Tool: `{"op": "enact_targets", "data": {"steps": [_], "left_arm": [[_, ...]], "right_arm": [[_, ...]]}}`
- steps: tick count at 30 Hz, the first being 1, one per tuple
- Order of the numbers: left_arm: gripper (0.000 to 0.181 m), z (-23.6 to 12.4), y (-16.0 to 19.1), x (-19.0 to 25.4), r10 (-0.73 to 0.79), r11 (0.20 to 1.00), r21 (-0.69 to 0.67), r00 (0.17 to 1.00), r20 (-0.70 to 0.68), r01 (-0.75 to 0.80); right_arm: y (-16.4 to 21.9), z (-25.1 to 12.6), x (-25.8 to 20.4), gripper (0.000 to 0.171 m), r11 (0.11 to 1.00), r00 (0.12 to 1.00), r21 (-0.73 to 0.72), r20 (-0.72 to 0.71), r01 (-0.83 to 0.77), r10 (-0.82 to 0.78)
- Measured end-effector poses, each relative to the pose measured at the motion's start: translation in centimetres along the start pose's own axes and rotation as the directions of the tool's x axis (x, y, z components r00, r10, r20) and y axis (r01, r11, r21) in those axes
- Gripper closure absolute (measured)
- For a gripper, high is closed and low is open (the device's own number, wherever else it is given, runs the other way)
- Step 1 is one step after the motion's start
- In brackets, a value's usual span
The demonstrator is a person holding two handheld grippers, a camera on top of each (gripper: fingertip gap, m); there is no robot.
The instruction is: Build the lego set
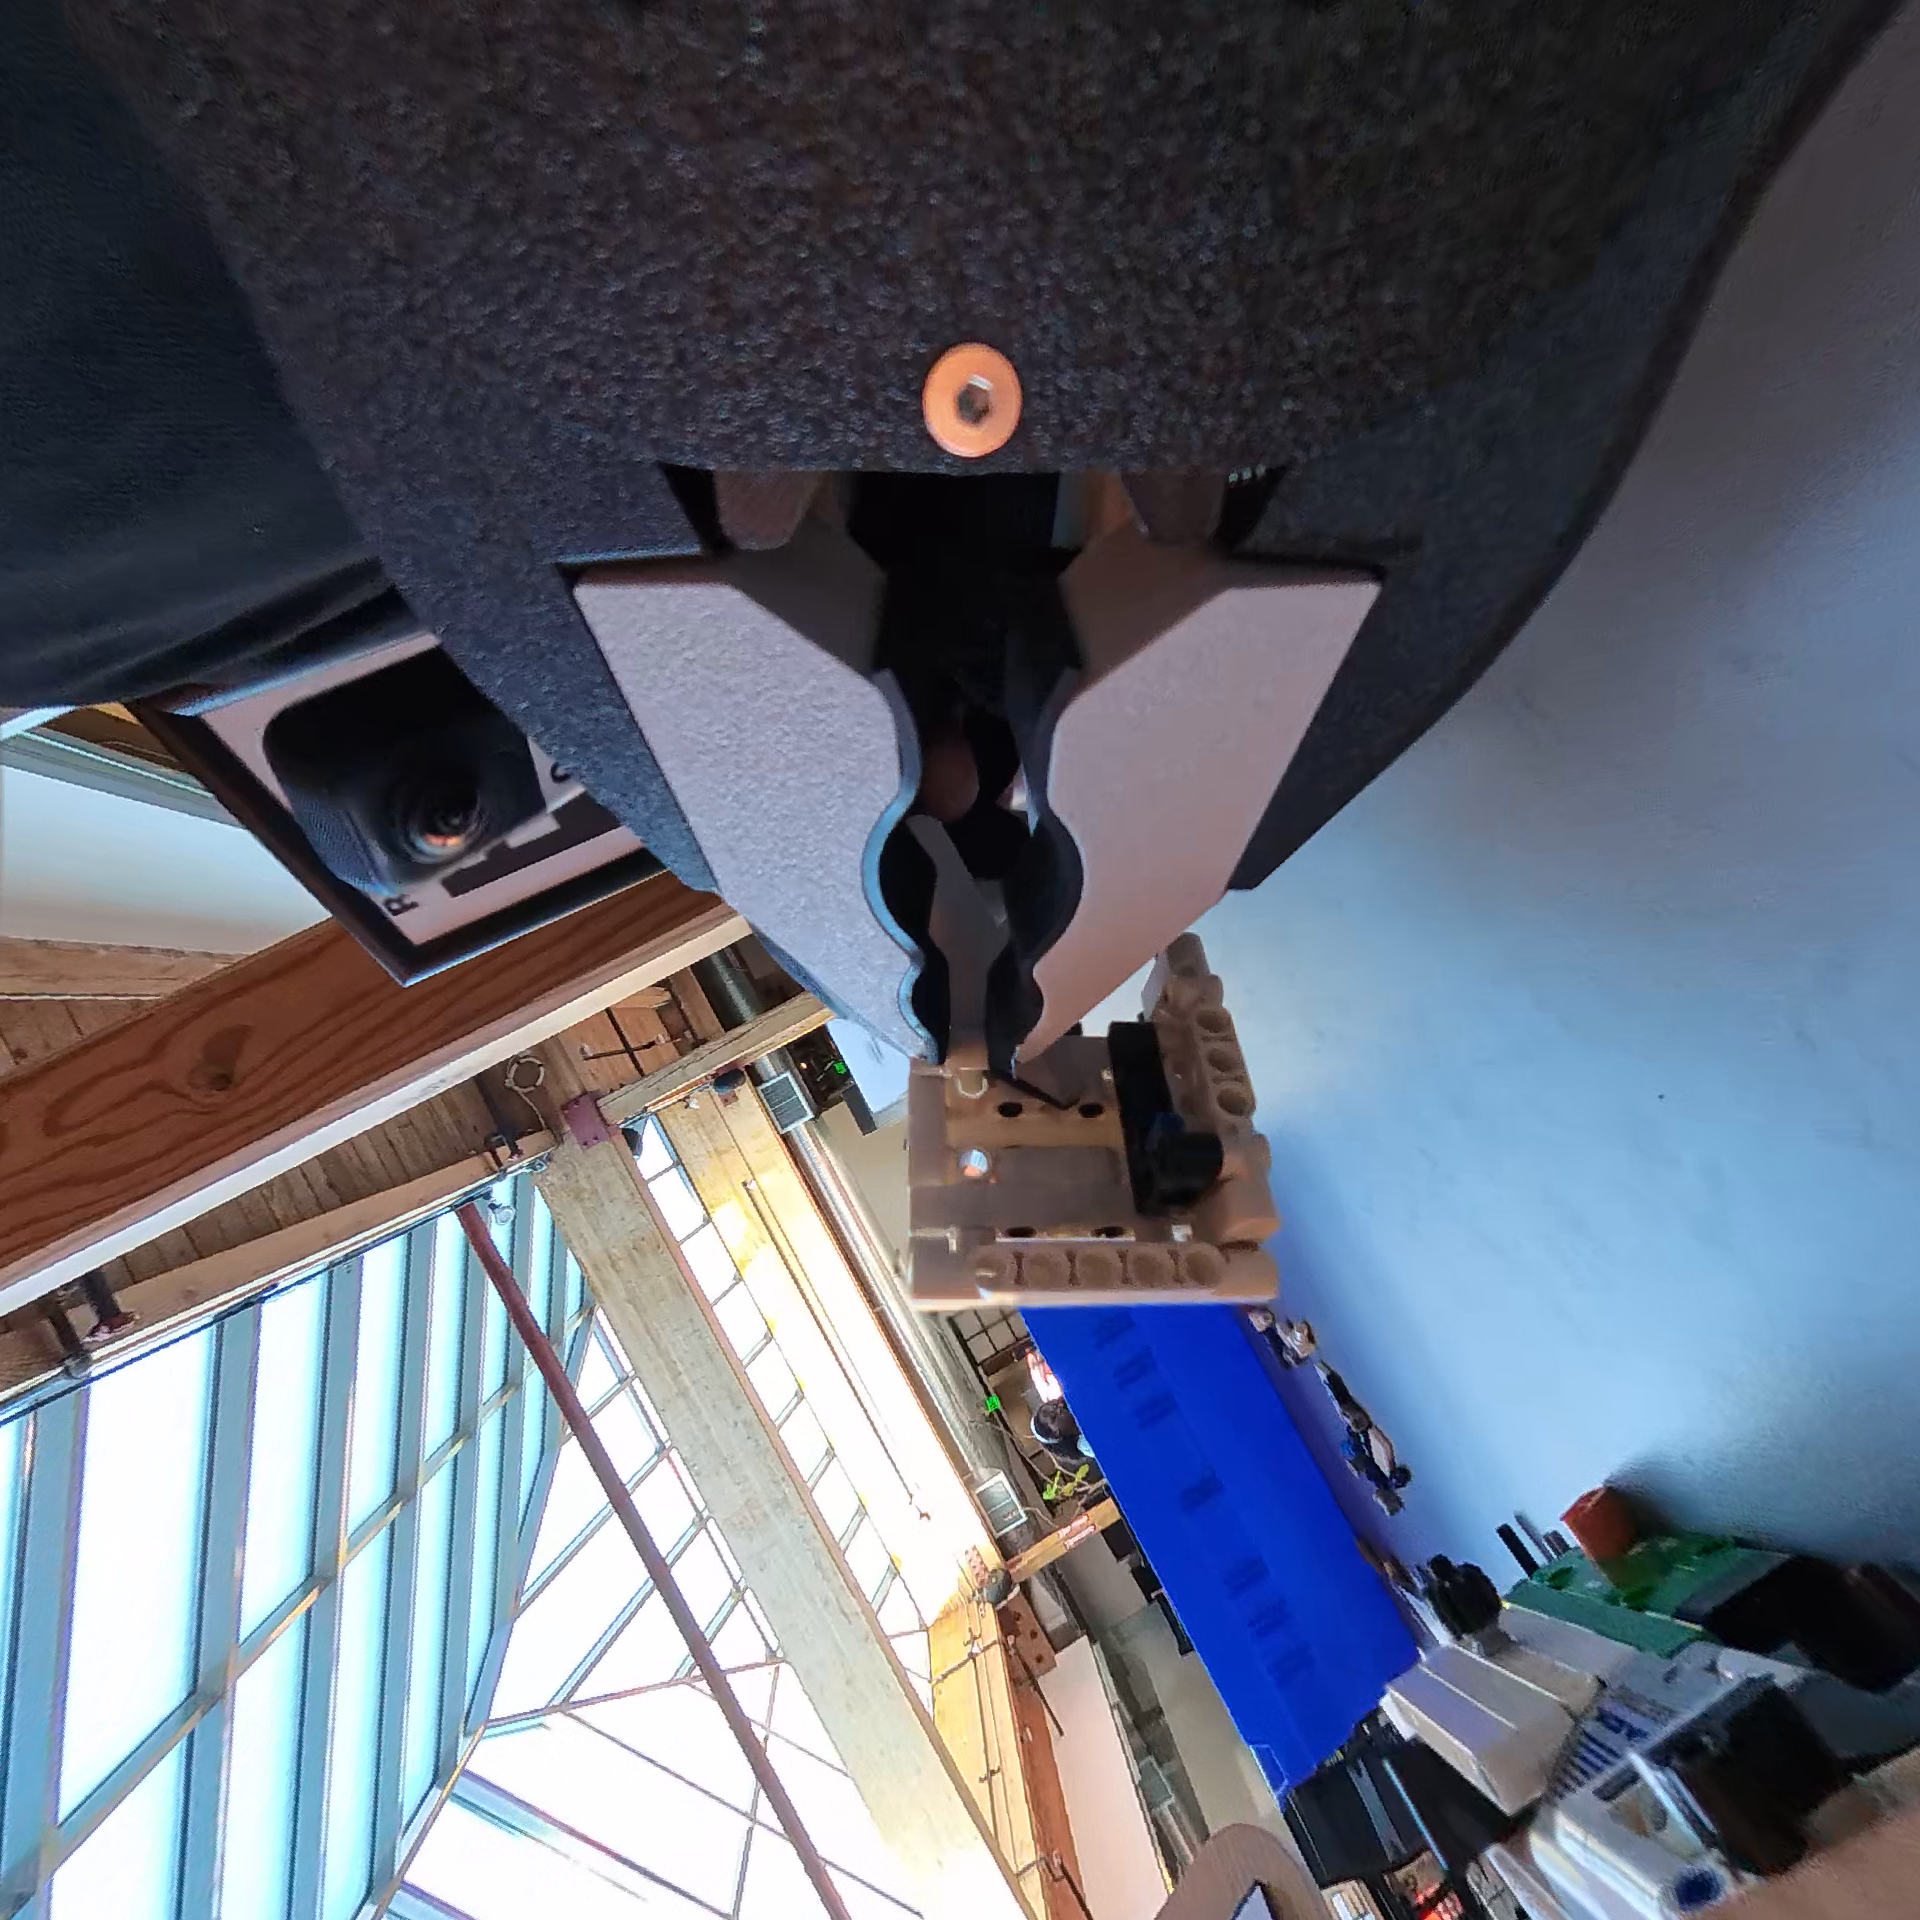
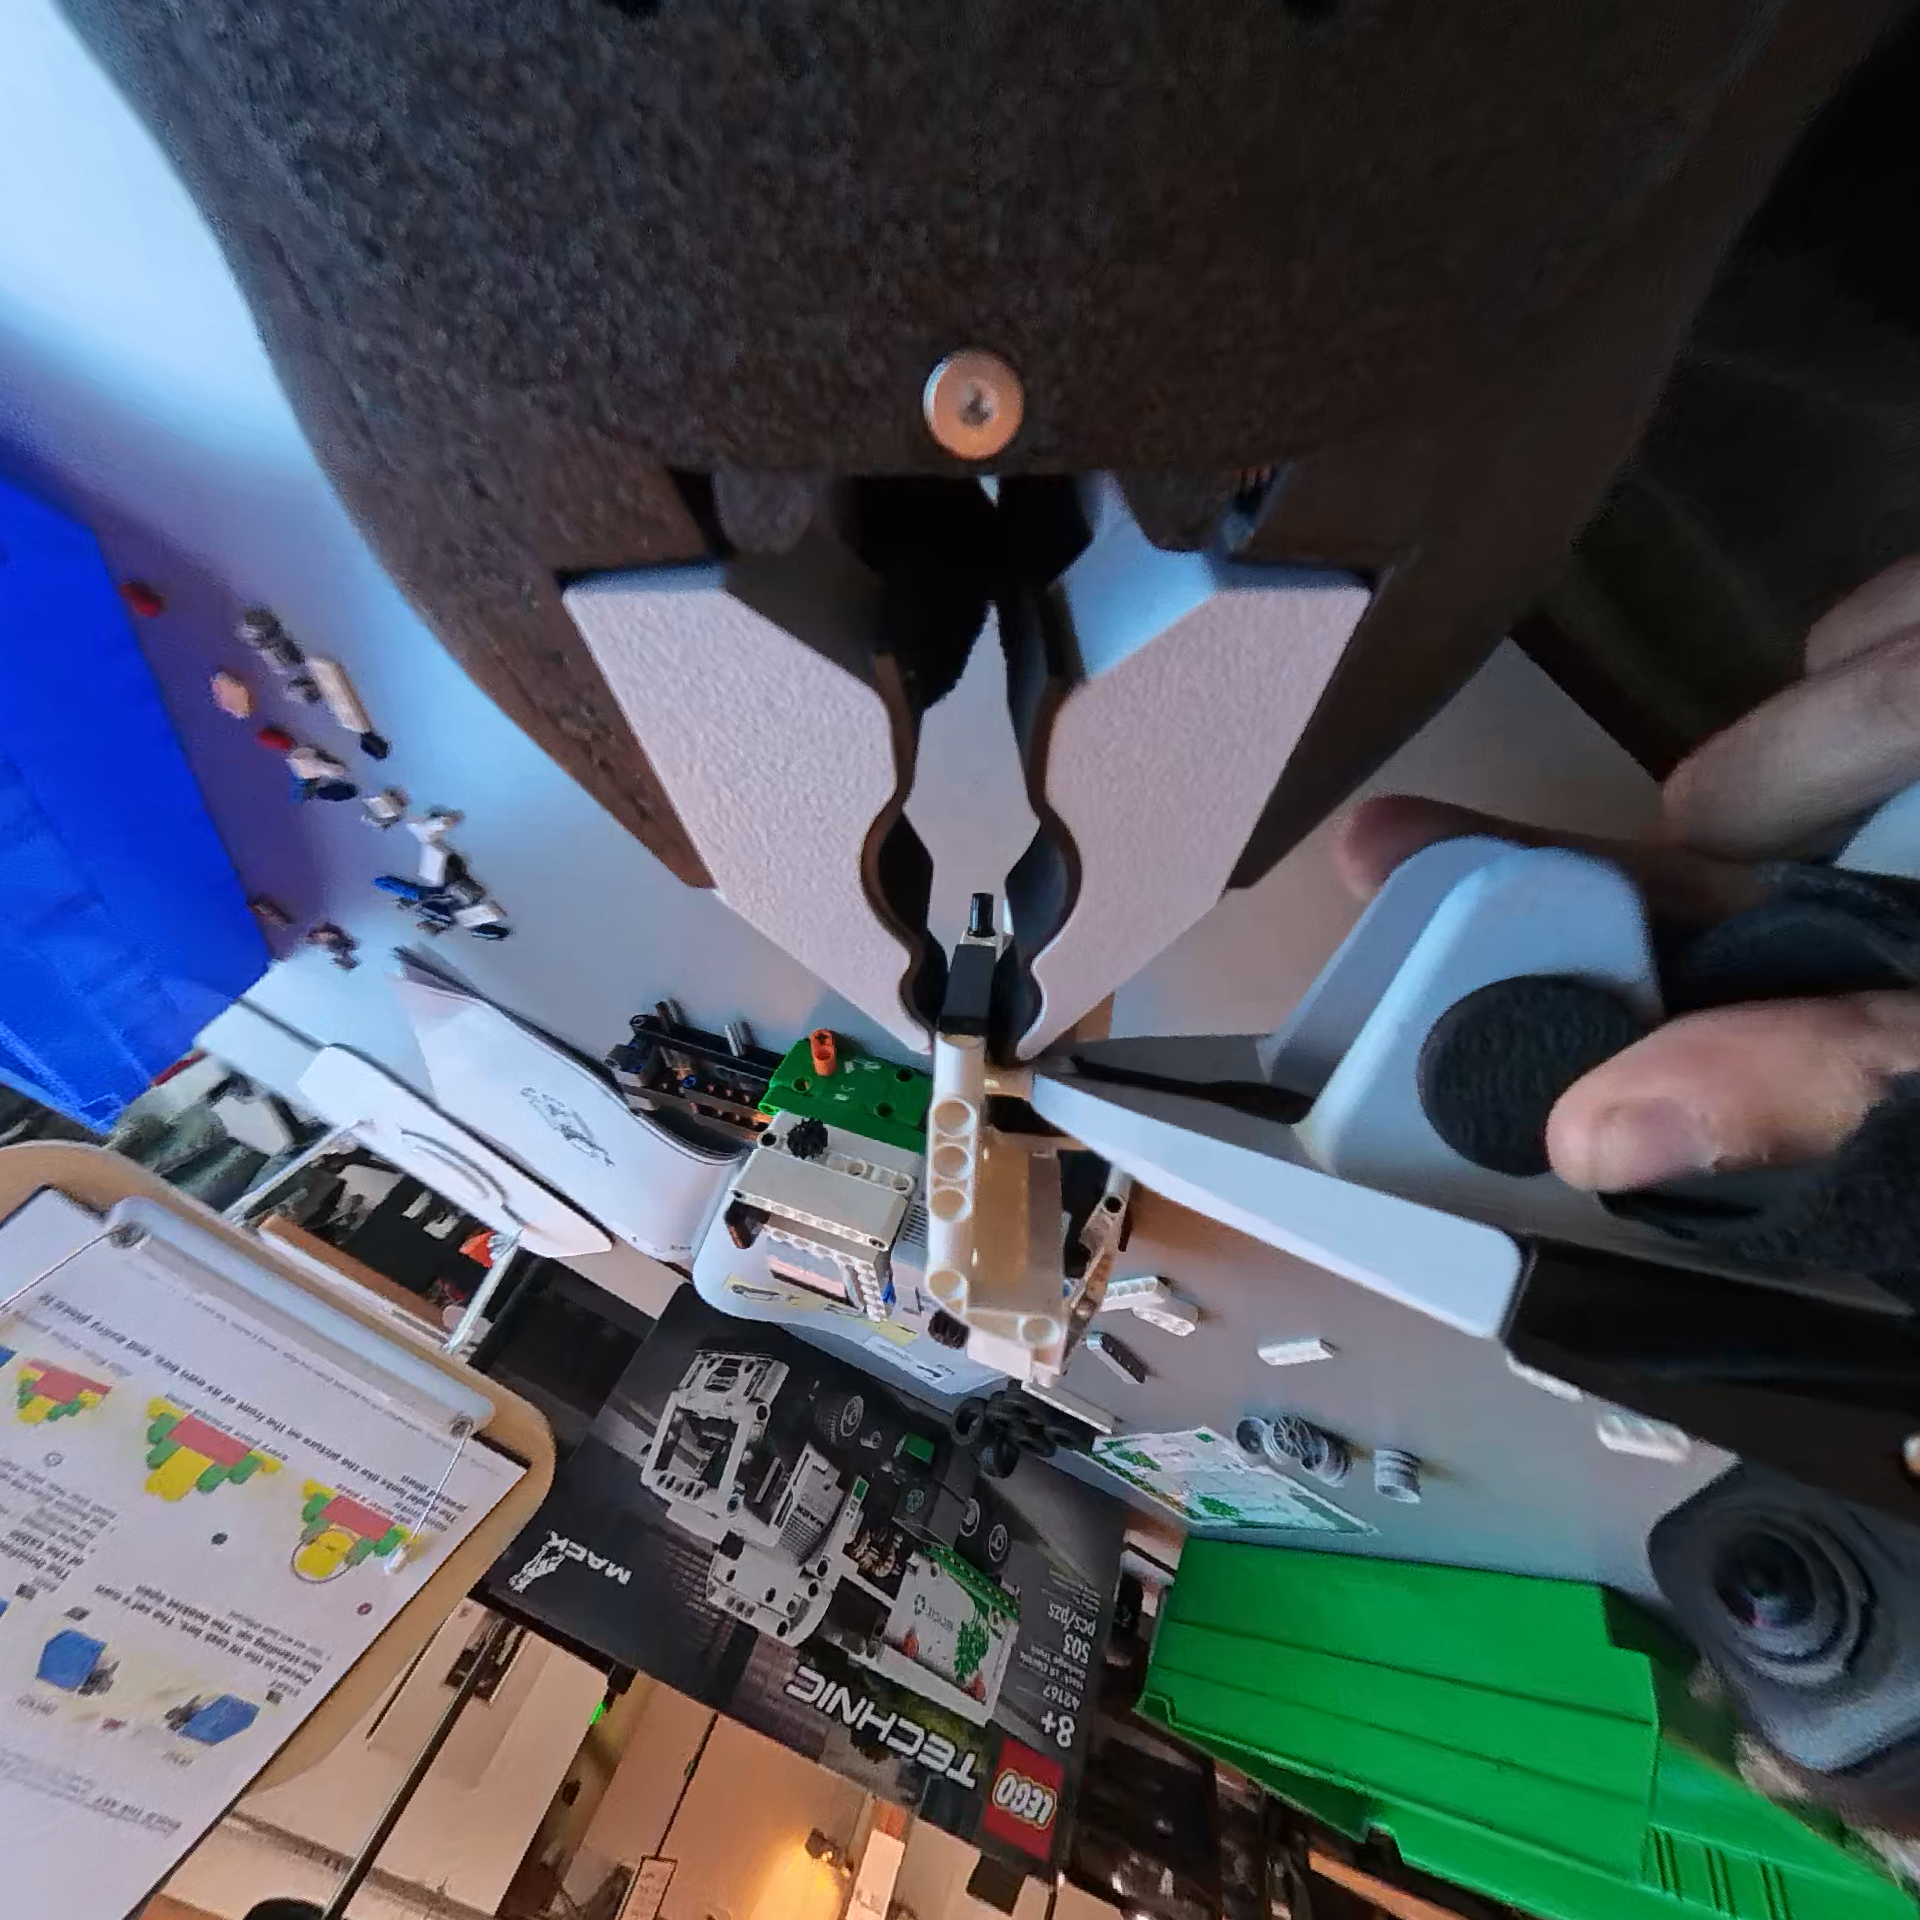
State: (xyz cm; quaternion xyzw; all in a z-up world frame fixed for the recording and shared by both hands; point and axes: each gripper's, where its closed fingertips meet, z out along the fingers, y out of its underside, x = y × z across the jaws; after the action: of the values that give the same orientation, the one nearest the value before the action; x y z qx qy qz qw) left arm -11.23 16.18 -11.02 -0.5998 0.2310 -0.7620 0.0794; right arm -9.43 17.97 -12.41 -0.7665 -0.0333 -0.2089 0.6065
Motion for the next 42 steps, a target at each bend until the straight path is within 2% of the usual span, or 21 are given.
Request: {"op": "enact_targets", "data": {"steps": [3, 6, 9, 18, 26, 31, 33, 42], "left_arm": [[0.175, 0.0, 0.0, -0.1, -0.019, 1.0, -0.025, 1.0, -0.003, 0.019], [0.175, 0.0, 0.0, -0.2, -0.032, 0.999, -0.029, 0.999, -0.011, 0.032], [0.176, -0.1, -0.2, -0.2, -0.007, 1.0, -0.026, 1.0, -0.007, 0.006], [0.175, 0.2, 0.0, -0.7, 0.045, 0.999, -0.019, 0.998, 0.052, -0.044], [0.175, 0.2, -0.2, -0.9, -0.042, 0.999, -0.006, 0.999, 0.015, 0.043], [0.175, 0.0, -0.3, -1.1, -0.01, 1.0, 0.005, 0.999, 0.04, 0.01], [0.175, 0.1, -0.3, -0.8, -0.001, 1.0, 0.002, 1.0, 0.026, 0.001], [0.175, 0.2, -0.1, -1.2, -0.001, 1.0, -0.008, 1.0, 0.024, 0.001]], "right_arm": [[0.1, -0.1, 0.2, 0.164, 0.996, 0.996, -0.015, -0.03, 0.089, -0.089], [0.3, -0.1, 0.0, 0.164, 0.999, 0.999, -0.016, -0.008, 0.052, -0.052], [0.1, -0.1, -0.2, 0.164, 0.998, 0.996, -0.001, 0.062, -0.067, 0.067], [0.8, 0.2, -0.1, 0.164, 0.996, 0.996, -0.038, 0.033, -0.084, 0.086], [1.1, 0.2, -0.3, 0.163, 0.997, 0.997, -0.051, 0.04, -0.057, 0.059], [1.2, 0.3, -0.3, 0.164, 0.996, 0.998, -0.066, -0.024, 0.054, -0.055], [0.9, 0.3, -0.3, 0.164, 0.997, 0.998, -0.049, 0.019, -0.062, 0.063], [1.2, 0.5, -0.2, 0.164, 0.992, 0.993, -0.069, 0.046, -0.103, 0.106]]}}
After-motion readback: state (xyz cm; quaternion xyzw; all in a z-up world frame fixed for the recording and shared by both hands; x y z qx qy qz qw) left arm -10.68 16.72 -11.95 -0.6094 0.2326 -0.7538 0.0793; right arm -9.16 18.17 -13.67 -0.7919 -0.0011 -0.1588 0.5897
